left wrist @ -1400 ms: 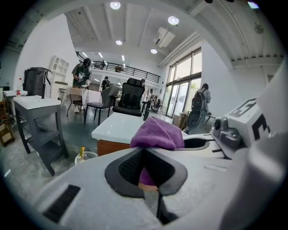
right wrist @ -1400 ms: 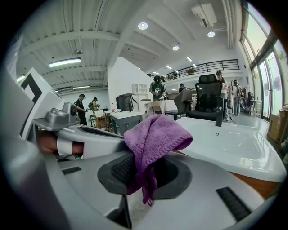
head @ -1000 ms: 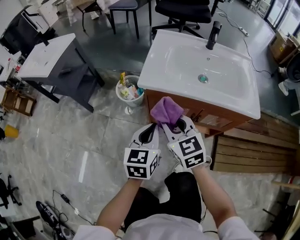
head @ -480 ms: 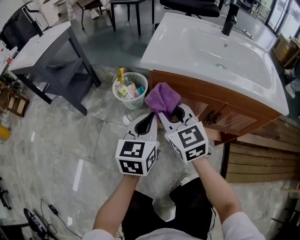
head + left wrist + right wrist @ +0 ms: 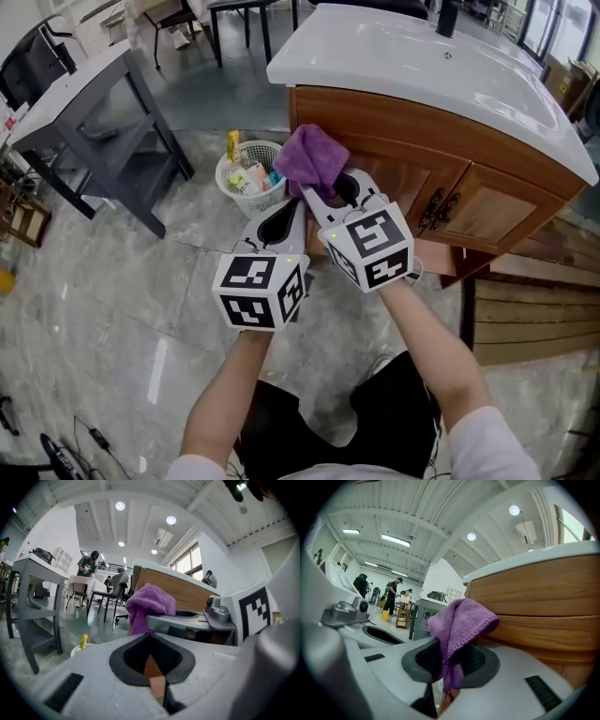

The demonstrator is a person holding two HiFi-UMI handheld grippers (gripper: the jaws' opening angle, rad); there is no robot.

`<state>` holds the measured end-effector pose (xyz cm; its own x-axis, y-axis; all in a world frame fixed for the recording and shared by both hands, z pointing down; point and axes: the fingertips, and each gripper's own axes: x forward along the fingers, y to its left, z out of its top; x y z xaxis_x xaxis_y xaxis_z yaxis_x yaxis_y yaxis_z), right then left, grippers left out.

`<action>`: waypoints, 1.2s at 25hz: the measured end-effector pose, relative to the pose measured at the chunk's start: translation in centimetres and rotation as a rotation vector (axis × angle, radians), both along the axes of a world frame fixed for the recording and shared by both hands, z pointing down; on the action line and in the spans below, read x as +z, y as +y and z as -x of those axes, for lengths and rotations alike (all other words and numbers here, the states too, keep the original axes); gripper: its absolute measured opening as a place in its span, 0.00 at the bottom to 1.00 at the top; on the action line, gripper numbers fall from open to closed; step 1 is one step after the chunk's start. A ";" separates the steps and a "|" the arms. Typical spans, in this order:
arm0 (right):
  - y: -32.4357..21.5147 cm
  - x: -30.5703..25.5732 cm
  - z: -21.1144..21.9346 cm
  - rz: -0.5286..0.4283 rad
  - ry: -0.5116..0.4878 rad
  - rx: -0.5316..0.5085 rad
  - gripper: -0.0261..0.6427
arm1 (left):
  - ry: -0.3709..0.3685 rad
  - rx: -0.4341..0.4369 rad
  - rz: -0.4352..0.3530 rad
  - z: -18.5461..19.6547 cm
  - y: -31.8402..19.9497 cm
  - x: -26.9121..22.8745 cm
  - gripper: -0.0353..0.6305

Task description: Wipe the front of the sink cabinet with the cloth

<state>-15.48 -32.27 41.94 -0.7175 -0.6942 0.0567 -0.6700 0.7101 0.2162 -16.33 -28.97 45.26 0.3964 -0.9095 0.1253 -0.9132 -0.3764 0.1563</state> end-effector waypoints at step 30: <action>0.7 -0.7 -13.8 -0.099 0.006 0.260 0.15 | -0.040 0.220 -0.076 -11.3 0.4 -1.0 0.06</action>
